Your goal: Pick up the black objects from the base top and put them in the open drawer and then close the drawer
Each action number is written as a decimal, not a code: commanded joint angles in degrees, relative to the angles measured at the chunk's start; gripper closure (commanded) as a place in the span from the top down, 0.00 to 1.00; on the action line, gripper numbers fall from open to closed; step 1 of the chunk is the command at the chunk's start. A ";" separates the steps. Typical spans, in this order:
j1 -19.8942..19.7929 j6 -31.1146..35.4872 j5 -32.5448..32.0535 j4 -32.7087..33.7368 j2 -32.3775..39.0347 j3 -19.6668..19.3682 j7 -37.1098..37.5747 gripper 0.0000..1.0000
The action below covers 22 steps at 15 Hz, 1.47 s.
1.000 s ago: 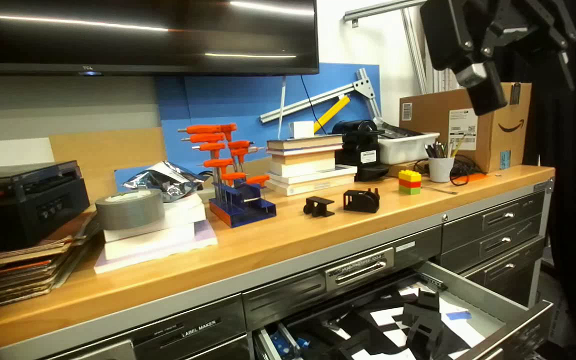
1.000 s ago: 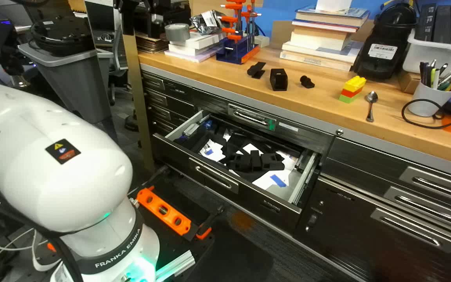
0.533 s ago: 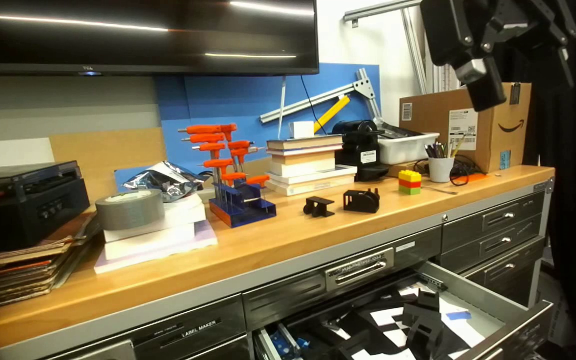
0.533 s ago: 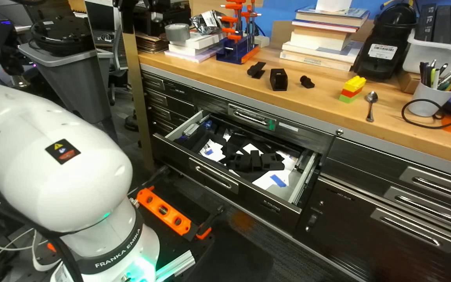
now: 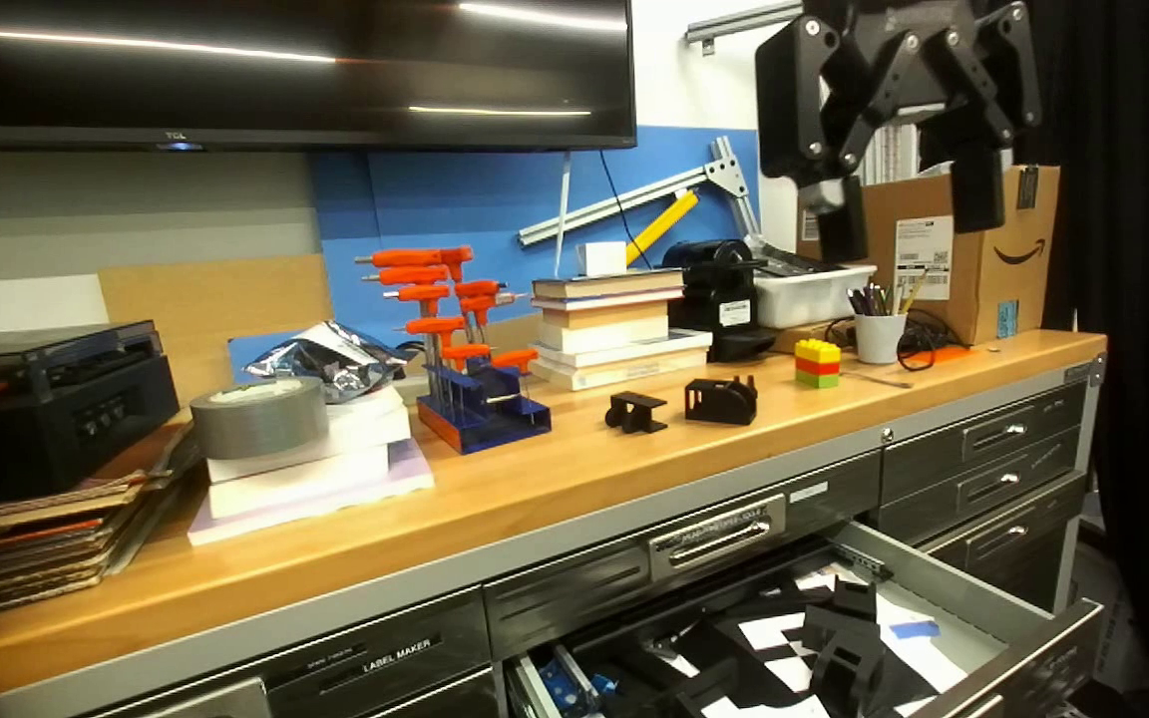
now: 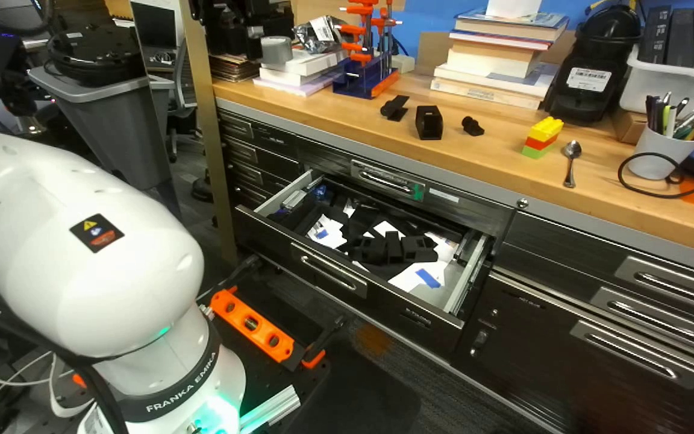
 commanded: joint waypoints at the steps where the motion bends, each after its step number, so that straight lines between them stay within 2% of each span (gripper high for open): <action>1: 0.08 10.62 -2.83 -1.56 -1.30 2.30 2.30 1.00; 3: -0.28 18.10 -4.65 -1.85 0.09 2.62 2.45 1.00; 6: -1.63 30.58 -6.43 -1.84 3.85 0.78 1.49 1.00; 8: -3.27 37.97 -7.49 -0.33 8.85 -0.98 0.35 1.00; 11: -4.40 44.41 -8.03 3.57 17.89 -4.44 -3.22 1.00; 13: -4.48 45.62 -7.64 7.43 24.11 -6.94 -6.35 1.00; 17: -3.78 42.11 -6.30 17.40 35.89 -10.69 -12.06 1.00; 22: -3.05 33.76 -6.07 28.56 46.76 -11.55 -17.41 1.00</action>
